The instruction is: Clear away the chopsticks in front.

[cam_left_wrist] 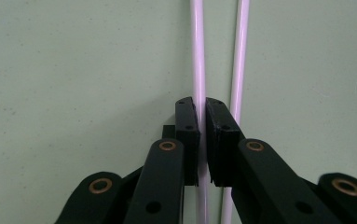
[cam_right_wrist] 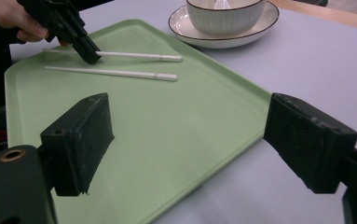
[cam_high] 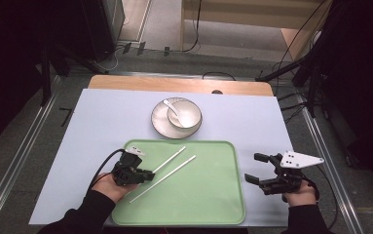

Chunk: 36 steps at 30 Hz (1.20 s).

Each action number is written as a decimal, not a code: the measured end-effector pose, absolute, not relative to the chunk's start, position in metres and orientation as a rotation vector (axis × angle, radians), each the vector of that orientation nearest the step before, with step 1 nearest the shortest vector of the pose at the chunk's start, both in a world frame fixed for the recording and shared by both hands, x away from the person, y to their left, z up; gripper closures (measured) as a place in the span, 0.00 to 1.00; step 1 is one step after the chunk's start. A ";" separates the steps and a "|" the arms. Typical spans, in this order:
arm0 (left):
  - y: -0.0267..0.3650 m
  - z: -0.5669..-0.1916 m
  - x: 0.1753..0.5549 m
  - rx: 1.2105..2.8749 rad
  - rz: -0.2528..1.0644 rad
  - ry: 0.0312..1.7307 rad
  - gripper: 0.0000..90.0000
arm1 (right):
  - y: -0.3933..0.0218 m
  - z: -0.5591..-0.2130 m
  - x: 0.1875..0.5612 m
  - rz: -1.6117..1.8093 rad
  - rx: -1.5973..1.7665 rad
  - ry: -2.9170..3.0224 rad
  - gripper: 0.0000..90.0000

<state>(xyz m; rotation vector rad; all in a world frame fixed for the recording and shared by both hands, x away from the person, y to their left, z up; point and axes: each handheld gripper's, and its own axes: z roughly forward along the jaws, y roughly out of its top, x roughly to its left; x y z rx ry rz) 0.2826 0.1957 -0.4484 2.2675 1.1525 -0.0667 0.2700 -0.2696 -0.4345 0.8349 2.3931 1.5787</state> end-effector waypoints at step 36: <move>0.258 -0.405 0.267 2.087 0.127 1.021 0.33 | -0.268 -0.433 0.272 1.594 0.823 2.393 0.18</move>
